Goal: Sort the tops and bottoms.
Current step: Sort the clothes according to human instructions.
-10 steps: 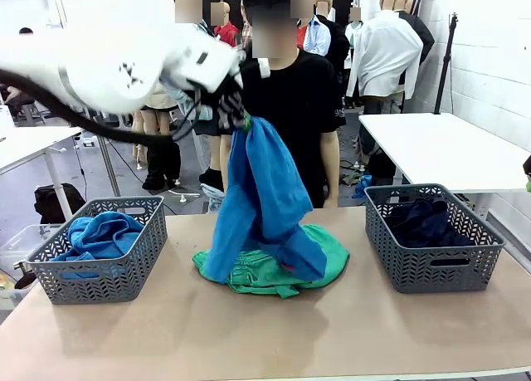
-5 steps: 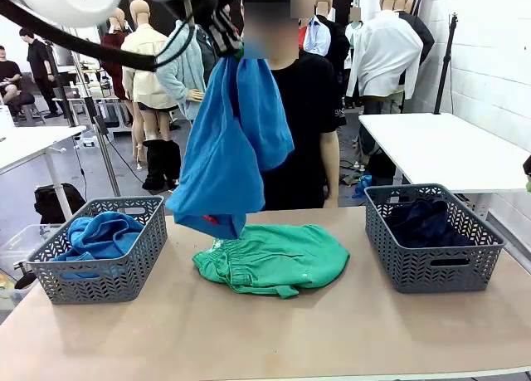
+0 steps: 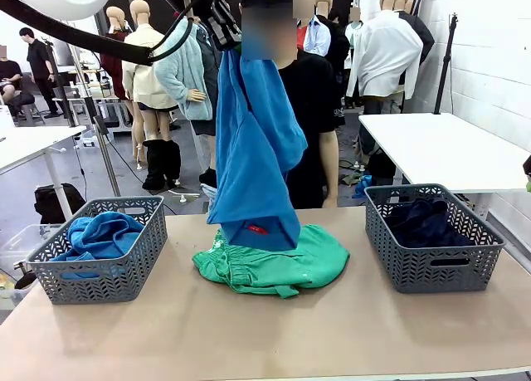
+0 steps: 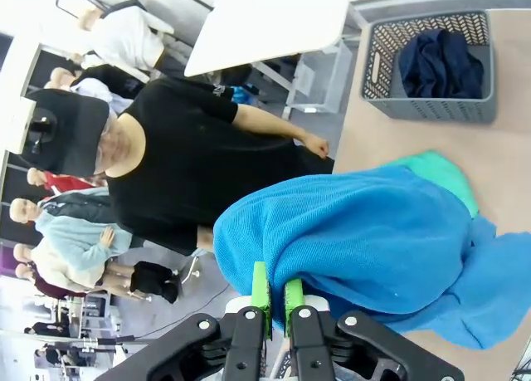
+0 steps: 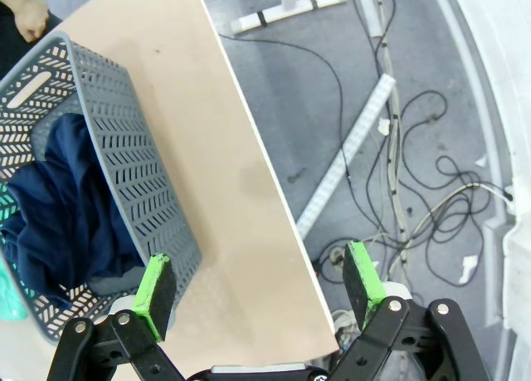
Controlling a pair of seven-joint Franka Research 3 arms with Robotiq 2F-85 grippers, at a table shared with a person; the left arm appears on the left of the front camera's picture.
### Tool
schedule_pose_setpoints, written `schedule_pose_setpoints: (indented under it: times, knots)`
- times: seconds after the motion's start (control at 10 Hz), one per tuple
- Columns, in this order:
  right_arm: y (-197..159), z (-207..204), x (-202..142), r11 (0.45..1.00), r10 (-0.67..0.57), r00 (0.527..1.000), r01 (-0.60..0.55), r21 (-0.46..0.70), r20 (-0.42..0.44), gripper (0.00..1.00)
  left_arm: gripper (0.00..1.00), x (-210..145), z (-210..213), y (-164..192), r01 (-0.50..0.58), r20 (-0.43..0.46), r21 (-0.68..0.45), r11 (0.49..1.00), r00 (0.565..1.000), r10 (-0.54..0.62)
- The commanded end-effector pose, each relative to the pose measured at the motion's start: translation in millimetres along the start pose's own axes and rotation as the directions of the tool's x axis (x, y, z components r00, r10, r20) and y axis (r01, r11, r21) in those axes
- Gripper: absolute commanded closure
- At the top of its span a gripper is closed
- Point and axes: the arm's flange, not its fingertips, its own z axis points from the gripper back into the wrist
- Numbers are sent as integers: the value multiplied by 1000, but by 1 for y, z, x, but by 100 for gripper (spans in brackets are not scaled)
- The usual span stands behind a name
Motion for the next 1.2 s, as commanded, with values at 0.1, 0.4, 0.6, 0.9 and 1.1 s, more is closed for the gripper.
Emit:
schedule_pose_setpoints:
  times: [0.1,0.4,0.6,0.9,1.1]
  knots:
    - [1,1,0,1000,-9,1000,9,-15,-11,0,100,1,4,4,-6,4,9,1000,1000,6]
    - [1,1,0,1000,-9,1000,9,-15,-11,0,100,1,4,4,-6,4,9,1000,1000,6]
    - [1,1,0,1000,-9,1000,9,-15,-11,0,100,1,4,4,-6,4,9,1000,1000,6]
    - [1,1,0,1000,-9,1000,9,-15,-11,0,100,1,4,4,-6,4,9,1000,1000,6]
    - [1,1,0,1000,-9,1000,9,-15,-11,0,100,1,4,4,-6,4,9,1000,1000,6]
